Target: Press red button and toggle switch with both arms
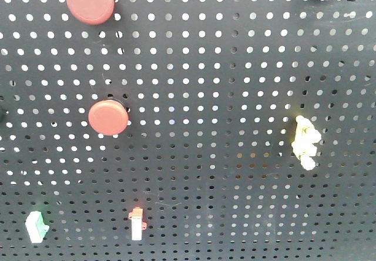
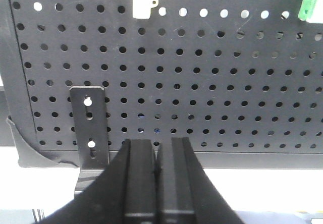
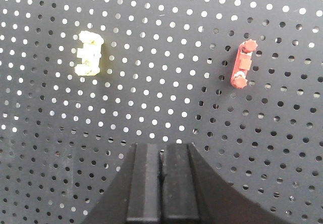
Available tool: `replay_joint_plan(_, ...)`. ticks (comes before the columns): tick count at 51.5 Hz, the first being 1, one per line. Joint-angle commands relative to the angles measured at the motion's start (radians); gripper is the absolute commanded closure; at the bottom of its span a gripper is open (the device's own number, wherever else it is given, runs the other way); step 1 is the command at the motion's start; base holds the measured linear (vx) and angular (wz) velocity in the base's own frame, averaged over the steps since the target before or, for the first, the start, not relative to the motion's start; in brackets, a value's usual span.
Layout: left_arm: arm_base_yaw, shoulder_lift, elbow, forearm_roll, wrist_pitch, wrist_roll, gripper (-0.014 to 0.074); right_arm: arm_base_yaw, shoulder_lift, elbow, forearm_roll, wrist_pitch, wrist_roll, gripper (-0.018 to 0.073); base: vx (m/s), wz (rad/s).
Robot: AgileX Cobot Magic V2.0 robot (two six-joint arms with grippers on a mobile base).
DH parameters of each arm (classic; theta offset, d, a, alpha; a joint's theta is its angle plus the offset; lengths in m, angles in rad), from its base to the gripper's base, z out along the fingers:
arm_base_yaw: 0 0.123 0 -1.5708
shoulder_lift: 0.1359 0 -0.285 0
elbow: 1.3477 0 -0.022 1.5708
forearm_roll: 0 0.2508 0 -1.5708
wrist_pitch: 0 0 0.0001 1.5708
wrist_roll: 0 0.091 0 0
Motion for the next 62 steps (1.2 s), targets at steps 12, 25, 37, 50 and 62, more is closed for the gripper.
replay_joint_plan(12, 0.0, -0.017, 0.034, -0.002, -0.083, -0.008, 0.0594, -0.007, 0.011, -0.009, -0.16, -0.072, 0.044, 0.0562, 0.0, 0.0)
replay_joint_plan(25, 0.001, -0.017, 0.034, -0.002, -0.082, -0.008, 0.0594, -0.008, 0.011, 0.241, -0.377, -0.063, 0.431, 0.0562, 0.0, 0.0)
replay_joint_plan(37, 0.001, -0.017, 0.034, -0.002, -0.082, -0.008, 0.0594, -0.071, -0.01, 0.371, -0.376, -0.099, 0.454, 0.0562, 0.0, 0.0)
replay_joint_plan(50, 0.001, -0.017, 0.034, -0.002, -0.082, -0.008, 0.0594, -0.137, -0.011, 0.372, -0.366, -0.12, 0.486, 0.0562, 0.0, 0.0)
replay_joint_plan(62, 0.001, -0.017, 0.034, -0.002, -0.082, -0.008, 0.0594, -0.137, -0.011, 0.372, -0.372, -0.119, 0.486, 0.0562, 0.0, 0.0)
